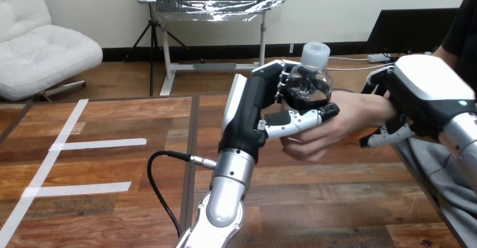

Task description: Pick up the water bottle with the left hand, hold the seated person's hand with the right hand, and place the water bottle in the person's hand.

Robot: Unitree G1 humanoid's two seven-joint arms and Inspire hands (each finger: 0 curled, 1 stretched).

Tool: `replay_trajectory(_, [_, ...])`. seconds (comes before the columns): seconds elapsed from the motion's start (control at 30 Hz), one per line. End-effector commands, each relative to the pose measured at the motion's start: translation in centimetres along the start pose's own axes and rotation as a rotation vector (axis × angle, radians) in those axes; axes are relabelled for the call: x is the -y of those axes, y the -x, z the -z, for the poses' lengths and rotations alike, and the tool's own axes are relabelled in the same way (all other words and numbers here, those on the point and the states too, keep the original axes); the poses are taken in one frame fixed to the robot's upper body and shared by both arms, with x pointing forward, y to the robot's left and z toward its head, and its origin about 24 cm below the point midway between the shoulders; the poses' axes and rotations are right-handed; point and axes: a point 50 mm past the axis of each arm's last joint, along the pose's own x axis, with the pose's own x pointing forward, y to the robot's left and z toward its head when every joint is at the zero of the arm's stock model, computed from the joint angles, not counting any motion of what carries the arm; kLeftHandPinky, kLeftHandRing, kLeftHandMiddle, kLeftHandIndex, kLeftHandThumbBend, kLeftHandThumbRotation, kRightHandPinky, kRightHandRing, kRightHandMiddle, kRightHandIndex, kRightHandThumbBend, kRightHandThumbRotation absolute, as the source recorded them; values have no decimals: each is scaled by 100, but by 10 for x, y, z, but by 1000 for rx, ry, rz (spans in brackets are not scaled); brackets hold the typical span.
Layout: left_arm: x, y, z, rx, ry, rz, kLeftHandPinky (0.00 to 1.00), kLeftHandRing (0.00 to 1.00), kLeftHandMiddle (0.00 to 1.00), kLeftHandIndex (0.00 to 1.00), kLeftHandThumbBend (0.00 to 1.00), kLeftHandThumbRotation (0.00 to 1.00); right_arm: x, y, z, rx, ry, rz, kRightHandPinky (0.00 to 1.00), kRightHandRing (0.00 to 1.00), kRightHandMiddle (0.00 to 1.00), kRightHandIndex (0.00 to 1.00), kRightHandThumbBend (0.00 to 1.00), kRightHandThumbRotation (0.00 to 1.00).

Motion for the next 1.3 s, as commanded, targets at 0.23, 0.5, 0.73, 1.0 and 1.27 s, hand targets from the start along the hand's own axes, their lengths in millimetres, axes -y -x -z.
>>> replay_trajectory(0.23, [23, -10, -26, 86, -53, 109, 95, 95, 95, 97, 80, 51, 31, 2, 7, -4, 13, 50, 67, 80, 84, 82, 88, 0])
replay_trajectory(0.5, [22, -9, -26, 82, -64, 118, 99, 99, 99, 100, 88, 57, 32, 6, 4, -1, 3, 20, 77, 87, 89, 85, 87, 1])
replay_trajectory(0.73, [20, -9, -26, 90, -66, 125, 100, 100, 100, 100, 89, 58, 34, 10, 1, 3, -8, 14, 82, 90, 91, 87, 84, 2])
replay_trajectory(1.0, [18, -7, -26, 103, -56, 126, 100, 100, 100, 100, 88, 60, 37, 16, -4, 11, -20, 27, 84, 91, 92, 87, 82, 2])
replay_trajectory(1.27, [15, -5, -26, 108, -54, 121, 100, 100, 100, 100, 83, 61, 39, 22, -9, 23, -49, 46, 85, 91, 92, 86, 81, 0])
